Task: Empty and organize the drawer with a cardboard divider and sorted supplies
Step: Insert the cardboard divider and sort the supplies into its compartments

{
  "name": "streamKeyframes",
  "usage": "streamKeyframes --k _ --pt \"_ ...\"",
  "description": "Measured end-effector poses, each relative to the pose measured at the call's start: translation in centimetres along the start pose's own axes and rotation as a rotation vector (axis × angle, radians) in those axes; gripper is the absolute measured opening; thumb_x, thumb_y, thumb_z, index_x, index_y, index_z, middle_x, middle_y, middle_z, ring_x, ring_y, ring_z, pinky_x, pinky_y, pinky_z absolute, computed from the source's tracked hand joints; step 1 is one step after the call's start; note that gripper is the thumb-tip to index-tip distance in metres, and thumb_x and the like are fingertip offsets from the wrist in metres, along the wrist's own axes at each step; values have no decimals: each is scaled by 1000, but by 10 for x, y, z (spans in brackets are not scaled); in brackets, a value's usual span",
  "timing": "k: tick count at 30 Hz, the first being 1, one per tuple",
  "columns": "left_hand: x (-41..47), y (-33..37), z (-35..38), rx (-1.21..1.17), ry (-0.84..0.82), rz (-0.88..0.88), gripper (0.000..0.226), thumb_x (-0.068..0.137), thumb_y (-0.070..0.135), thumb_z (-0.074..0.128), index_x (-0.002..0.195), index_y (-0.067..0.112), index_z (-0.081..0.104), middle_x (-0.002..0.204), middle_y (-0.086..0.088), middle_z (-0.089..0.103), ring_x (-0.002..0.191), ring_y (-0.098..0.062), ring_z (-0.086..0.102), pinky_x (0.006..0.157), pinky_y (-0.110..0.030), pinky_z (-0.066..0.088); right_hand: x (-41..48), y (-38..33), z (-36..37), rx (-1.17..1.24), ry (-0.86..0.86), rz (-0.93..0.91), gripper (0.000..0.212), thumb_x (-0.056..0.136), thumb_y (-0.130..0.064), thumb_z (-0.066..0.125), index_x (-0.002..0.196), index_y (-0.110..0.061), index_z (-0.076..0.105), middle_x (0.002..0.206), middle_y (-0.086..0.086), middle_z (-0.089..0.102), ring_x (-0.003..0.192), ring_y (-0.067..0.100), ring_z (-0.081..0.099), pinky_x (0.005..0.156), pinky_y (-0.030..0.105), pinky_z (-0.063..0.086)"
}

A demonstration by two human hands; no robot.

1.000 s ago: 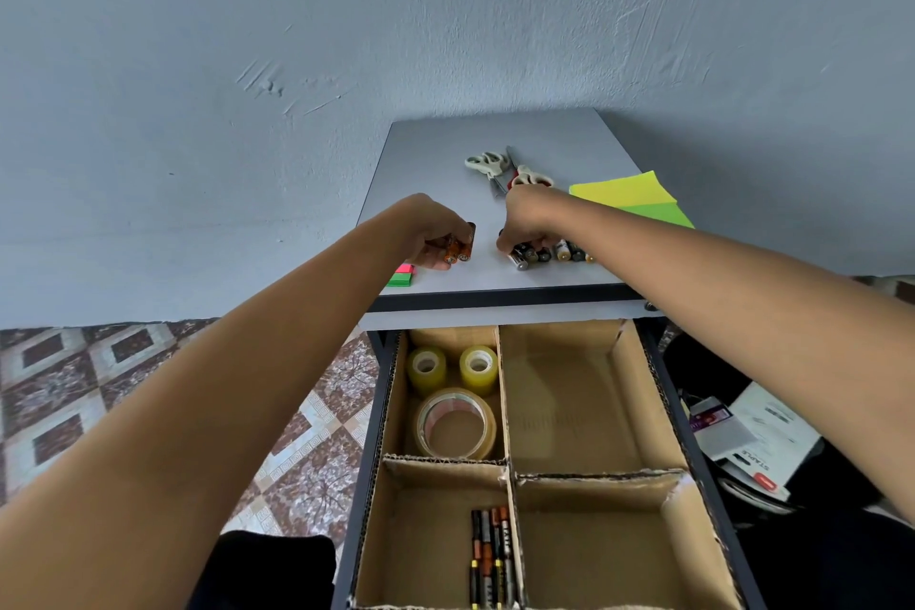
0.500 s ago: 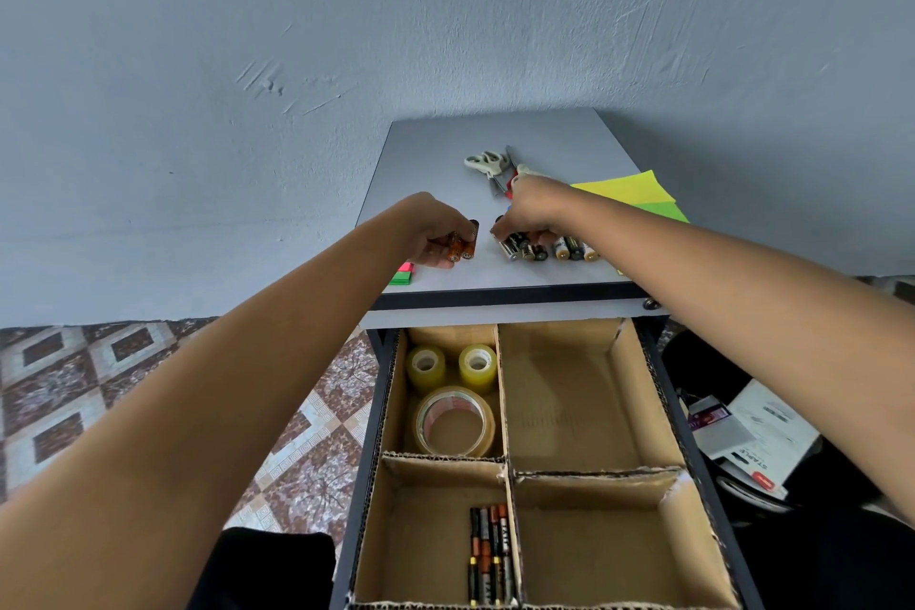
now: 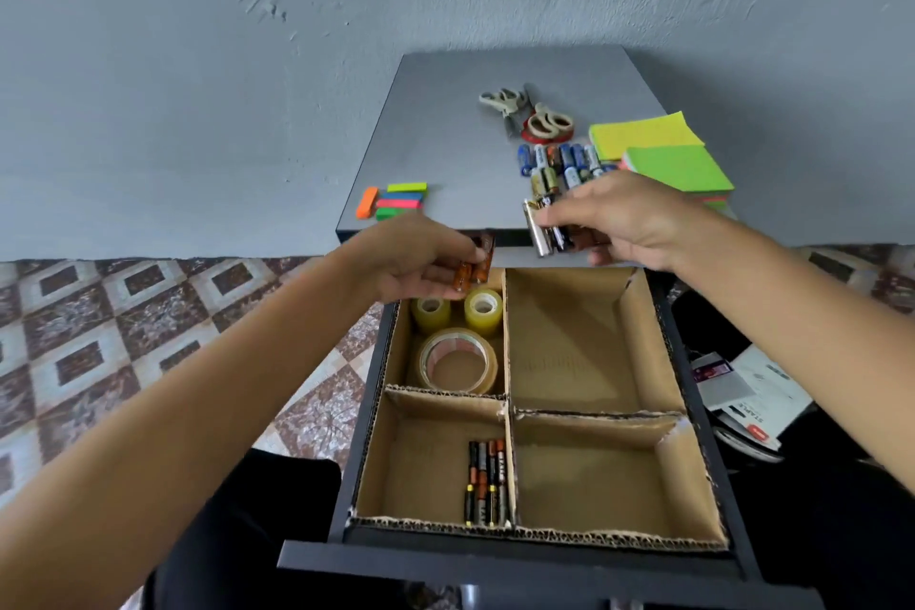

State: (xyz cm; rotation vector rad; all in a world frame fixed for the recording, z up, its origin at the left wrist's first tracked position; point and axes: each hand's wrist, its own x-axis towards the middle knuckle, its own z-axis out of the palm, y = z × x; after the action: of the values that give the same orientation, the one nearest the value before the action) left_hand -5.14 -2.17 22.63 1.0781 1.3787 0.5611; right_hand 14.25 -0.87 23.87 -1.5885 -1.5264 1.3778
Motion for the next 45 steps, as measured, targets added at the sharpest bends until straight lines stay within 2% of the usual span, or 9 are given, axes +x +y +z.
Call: streamKeyframes --k 9,14,19,25,32,33,36,39,45 --pt "-20 -129 25 110 -221 -373 7 86 1 61 79 2 61 70 -9 67 61 -15 62 61 -25 54 -49 76 44 -48 -209 149 10 85 -19 66 78 -13 67 68 1 59 59 7 49 48 19 39" --pt "-11 -156 39 202 -154 -437 4 85 1 60 81 3 60 74 -10 64 65 -18 60 62 -26 53 -55 91 61 -83 -239 146 10 87 -21 65 82 -13 67 66 -6 62 55 1 54 46 17 42" --pt "-7 -173 47 279 2 -432 15 84 0 59 72 5 52 64 -9 53 55 -16 50 54 -24 46 -56 95 69 -107 -215 114 11 87 -22 63 79 -15 64 65 -8 61 55 0 55 49 18 43" --pt "-5 -183 46 296 22 -450 21 85 2 62 68 6 51 59 -7 49 43 -12 48 46 -21 44 -56 95 72 -151 -206 71 13 88 -23 62 89 -10 66 75 -2 66 61 1 56 52 17 44" --pt "3 -182 38 461 -38 -426 15 94 9 47 82 2 52 78 -13 59 65 -23 60 64 -32 55 -55 95 73 -168 -221 56 11 88 -23 62 87 -13 66 76 -2 66 62 2 57 53 18 44" --pt "4 -181 37 537 -43 -375 11 93 9 47 91 1 55 88 -14 62 76 -26 62 72 -35 55 -55 95 73 -167 -225 53 11 88 -23 62 87 -13 66 76 -2 66 63 2 57 53 18 44" --pt "6 -178 40 760 -83 -221 35 90 9 48 125 9 53 121 -10 59 111 -25 56 93 -32 48 -55 96 73 -163 -233 51 11 88 -22 62 89 -12 67 75 -2 66 61 2 56 52 18 44" --pt "5 -179 44 885 -157 -185 35 89 4 45 121 8 59 124 -10 60 116 -25 54 97 -32 46 -54 96 73 -159 -234 49 11 88 -22 62 87 -12 66 72 -4 65 60 1 56 52 18 43" --pt "1 -182 43 957 -169 -157 34 87 5 44 114 6 64 119 -11 63 112 -26 57 95 -34 48 -52 97 74 -145 -218 34 11 88 -22 62 88 -12 66 73 -4 66 60 1 56 50 16 44"
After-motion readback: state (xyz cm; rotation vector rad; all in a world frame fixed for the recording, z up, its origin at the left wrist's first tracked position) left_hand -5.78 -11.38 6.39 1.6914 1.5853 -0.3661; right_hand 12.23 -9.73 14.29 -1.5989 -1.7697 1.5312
